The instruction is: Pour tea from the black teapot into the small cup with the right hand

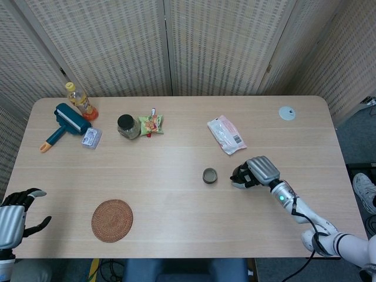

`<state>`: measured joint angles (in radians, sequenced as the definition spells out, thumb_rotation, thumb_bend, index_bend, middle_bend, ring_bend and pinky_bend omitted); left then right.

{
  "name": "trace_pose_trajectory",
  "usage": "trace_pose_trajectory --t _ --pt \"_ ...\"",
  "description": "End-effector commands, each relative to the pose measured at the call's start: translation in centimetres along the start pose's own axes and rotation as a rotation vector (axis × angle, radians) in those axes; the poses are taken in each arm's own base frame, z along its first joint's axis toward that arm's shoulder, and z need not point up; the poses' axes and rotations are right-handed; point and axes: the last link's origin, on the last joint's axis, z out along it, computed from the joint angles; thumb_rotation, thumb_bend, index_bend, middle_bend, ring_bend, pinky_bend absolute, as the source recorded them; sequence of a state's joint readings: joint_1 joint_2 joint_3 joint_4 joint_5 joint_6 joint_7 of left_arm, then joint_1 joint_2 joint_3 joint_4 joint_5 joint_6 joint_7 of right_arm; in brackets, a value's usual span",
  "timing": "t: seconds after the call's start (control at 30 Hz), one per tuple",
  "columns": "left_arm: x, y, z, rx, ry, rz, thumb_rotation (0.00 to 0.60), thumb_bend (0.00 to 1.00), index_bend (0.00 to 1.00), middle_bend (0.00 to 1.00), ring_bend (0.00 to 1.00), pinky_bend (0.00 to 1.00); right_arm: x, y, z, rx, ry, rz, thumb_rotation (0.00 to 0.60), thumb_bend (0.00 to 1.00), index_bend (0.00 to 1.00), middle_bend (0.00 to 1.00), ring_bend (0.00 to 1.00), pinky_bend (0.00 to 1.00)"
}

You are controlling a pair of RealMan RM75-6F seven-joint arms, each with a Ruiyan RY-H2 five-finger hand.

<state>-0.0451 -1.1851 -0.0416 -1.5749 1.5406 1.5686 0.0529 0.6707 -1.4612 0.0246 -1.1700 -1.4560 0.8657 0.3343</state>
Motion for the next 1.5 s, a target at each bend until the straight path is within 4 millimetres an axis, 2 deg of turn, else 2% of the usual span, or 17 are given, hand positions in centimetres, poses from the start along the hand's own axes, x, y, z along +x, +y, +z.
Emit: trace_pose_trajectory --t 0.03,0.23,0.57,0.8,0.93,1.17,1.5 --pt "-0.01 -0.02 -0.02 0.0 -0.001 0.001 0.6 0.18 0.34 0.29 0.29 0.23 0.03 0.04 -0.04 -0.001 0.0 0.0 0.274 0.0 0.61 0.55 0.51 0.51" --pt "-0.01 -0.01 0.01 0.0 -0.002 0.0 0.6 0.18 0.34 0.29 0.29 0.23 0.24 -0.04 -0.13 0.0 0.002 0.009 0.273 0.0 0.54 0.46 0.44 0.45" --pt "0.09 0.02 0.05 -0.001 0.0 0.002 0.6 0.18 0.34 0.29 0.29 0.23 0.22 -0.25 -0.09 -0.002 -0.011 0.019 0.274 0.0 0.52 0.43 0.4 0.41" --pt "0.14 0.04 0.09 -0.002 0.0 0.003 0.6 0.18 0.34 0.29 0.29 0.23 0.14 -0.35 0.14 -0.008 -0.007 0.013 0.278 0.0 0.52 0.48 0.4 0.41" --pt "0.12 0.05 0.11 -0.003 0.0 0.002 0.6 0.18 0.34 0.29 0.29 0.23 0.07 -0.37 0.26 -0.014 -0.009 0.007 0.305 0.0 0.56 0.52 0.42 0.41" --pt "0.13 0.02 0.12 -0.003 0.001 0.003 0.6 0.18 0.34 0.29 0.29 0.23 -0.08 -0.51 0.37 -0.018 -0.024 0.0 0.312 0.0 0.61 0.55 0.42 0.41" --pt "0.21 -0.01 0.06 -0.002 0.002 0.005 0.6 0.18 0.34 0.29 0.29 0.23 0.05 -0.85 0.46 -0.005 -0.01 -0.011 0.316 0.0 0.61 0.55 0.43 0.41"
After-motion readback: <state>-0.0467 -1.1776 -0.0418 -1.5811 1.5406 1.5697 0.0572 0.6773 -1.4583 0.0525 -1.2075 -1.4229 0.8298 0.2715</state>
